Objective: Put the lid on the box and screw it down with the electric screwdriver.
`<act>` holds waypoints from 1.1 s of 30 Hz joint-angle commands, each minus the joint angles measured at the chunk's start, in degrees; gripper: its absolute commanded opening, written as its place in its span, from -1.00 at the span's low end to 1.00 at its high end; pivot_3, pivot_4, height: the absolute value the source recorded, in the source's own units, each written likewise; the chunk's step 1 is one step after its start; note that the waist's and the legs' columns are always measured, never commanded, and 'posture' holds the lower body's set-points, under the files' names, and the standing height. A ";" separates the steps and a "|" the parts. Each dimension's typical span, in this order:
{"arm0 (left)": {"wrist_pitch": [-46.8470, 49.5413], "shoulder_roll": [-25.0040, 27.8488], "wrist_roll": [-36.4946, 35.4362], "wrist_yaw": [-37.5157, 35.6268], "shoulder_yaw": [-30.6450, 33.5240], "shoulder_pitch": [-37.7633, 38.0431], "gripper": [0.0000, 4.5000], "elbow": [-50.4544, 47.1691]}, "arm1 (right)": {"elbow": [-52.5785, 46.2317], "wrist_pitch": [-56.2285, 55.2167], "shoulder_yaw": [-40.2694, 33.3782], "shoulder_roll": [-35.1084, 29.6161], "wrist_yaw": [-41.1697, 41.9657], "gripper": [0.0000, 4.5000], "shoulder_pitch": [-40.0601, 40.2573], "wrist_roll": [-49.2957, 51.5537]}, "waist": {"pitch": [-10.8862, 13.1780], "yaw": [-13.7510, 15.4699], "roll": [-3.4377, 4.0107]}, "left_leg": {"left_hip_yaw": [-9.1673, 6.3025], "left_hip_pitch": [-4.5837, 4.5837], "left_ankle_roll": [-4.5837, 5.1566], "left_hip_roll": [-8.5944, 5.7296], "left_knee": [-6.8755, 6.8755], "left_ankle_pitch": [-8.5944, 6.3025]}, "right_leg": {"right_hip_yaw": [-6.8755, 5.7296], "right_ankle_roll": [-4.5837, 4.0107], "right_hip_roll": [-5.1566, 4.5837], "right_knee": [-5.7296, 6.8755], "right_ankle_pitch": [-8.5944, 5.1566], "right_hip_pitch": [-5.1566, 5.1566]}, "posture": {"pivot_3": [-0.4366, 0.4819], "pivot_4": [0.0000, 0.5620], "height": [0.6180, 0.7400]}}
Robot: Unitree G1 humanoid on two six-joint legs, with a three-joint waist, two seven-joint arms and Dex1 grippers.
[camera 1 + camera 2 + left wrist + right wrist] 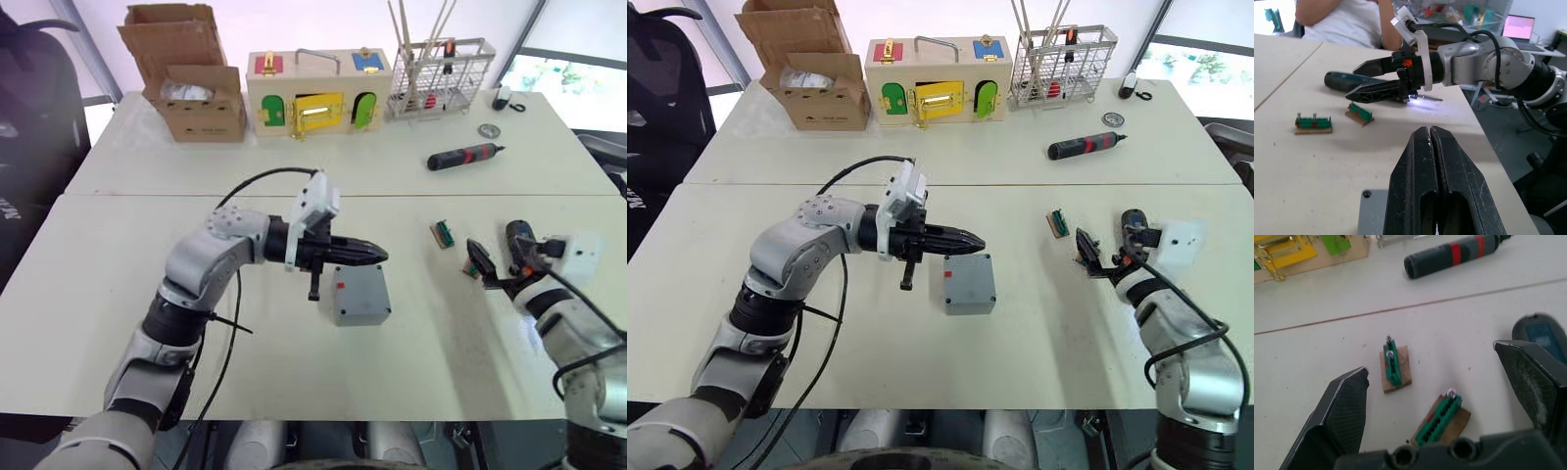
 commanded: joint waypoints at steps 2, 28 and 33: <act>-0.42 0.86 -0.96 0.36 -0.36 0.25 -1.00 -2.41 | 0.88 -3.03 1.22 1.49 -1.30 0.69 -1.35 -1.63 | 0.00 0.04 0.00 | 0.00 0.00 0.00 0.01 0.00 0.00 | 0.00 0.00 0.02 0.00 0.00 0.00 | -0.05 -0.47 0.25; -5.47 1.99 2.12 1.03 -3.41 1.07 -1.00 -0.32 | 8.86 -9.53 4.34 5.13 -5.57 -0.23 -2.58 -8.63 | 0.00 0.21 0.01 | -0.01 0.00 0.00 0.02 -0.02 0.00 | 0.03 -0.02 0.05 -0.01 -0.01 -0.01 | -0.05 -0.47 0.25; -6.16 1.95 2.64 0.97 -3.70 1.20 -1.00 -0.06 | 9.00 -9.30 4.10 5.42 -6.09 -0.23 -2.84 -8.47 | 0.00 0.19 0.01 | 0.00 0.00 0.00 0.02 -0.02 0.00 | 0.03 -0.02 0.06 -0.01 -0.01 -0.02 | -0.05 -0.47 0.25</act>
